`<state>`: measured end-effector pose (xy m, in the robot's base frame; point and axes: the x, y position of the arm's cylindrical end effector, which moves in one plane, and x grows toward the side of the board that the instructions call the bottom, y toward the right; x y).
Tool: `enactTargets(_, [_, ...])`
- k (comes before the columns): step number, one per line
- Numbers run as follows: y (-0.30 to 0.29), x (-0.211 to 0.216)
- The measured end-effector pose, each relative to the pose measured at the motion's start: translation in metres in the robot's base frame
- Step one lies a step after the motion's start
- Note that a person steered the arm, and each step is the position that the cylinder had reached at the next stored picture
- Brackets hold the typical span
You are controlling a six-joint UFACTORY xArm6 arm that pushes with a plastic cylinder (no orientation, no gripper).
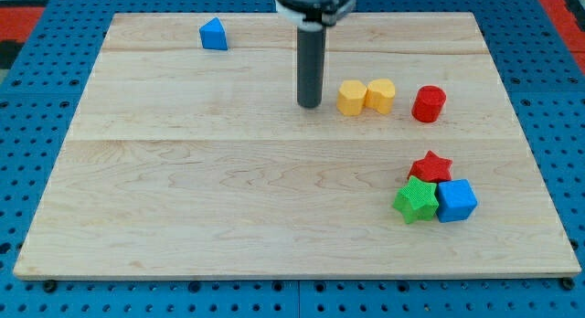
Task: Push the yellow heart slightly down
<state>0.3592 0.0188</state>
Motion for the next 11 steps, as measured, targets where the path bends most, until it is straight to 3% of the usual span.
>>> enactTargets(1, [0.0,-0.055])
enactTargets(2, [0.047,-0.06])
enactTargets(4, [0.054,-0.043])
enactTargets(6, [0.097,-0.025])
enactTargets(11, [0.103,0.046])
